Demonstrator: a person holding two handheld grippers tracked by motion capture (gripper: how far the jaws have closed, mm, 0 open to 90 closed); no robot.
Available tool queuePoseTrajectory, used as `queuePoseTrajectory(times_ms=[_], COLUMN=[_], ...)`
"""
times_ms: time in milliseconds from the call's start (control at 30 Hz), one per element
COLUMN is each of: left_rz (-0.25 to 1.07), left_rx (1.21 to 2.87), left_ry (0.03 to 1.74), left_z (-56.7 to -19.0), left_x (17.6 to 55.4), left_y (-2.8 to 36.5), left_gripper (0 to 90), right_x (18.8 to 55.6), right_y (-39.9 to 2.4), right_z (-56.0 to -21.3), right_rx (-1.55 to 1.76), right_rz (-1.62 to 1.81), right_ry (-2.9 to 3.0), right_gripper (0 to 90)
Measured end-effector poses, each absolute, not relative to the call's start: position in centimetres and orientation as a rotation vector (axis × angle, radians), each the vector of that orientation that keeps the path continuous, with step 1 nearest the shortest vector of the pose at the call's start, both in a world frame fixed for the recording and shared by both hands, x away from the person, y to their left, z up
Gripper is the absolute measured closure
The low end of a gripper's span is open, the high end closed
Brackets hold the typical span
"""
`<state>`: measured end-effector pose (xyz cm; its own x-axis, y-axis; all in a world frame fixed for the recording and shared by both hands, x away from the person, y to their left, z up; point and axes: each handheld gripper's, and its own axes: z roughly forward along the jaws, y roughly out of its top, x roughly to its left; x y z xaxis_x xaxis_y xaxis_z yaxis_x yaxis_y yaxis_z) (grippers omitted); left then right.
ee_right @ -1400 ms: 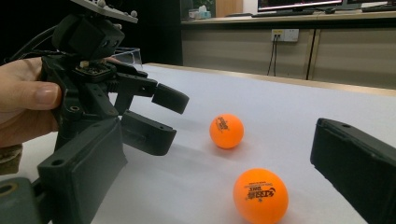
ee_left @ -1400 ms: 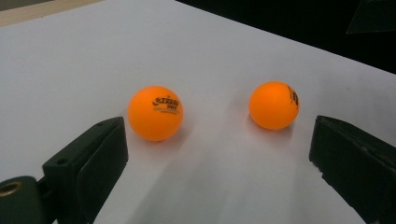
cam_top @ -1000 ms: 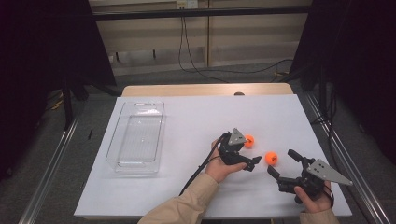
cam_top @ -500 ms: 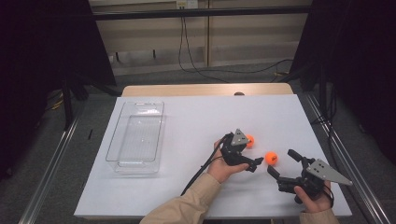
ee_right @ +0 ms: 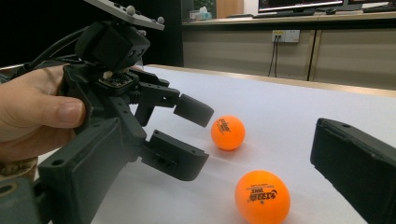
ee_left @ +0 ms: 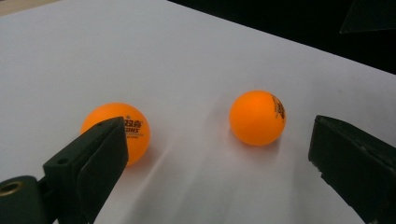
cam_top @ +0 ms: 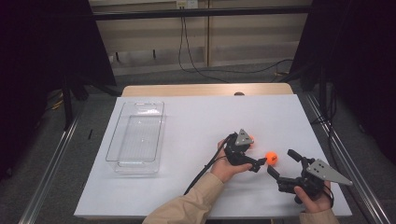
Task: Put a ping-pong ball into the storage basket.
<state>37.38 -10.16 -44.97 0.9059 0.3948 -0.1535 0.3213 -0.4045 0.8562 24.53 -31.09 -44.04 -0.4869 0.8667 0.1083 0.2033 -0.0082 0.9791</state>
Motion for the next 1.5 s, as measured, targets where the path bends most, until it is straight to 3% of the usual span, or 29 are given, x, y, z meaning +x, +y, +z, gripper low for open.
queuePoseTrajectory(times_ms=[833,1500], left_rz=[0.062,0.081], left_rx=[2.034,2.076], left_ry=[0.449,0.426], left_z=[-45.2,-45.3], left_x=[37.5,37.3], left_y=[-11.3,-12.6], left_gripper=[12.9,13.0], right_x=[24.6,24.5], right_y=[-31.1,-31.1], right_z=[-44.1,-44.0], right_rx=[1.112,1.106], right_rz=[1.540,1.539], right_ry=[1.715,1.723], right_gripper=[2.6,2.7])
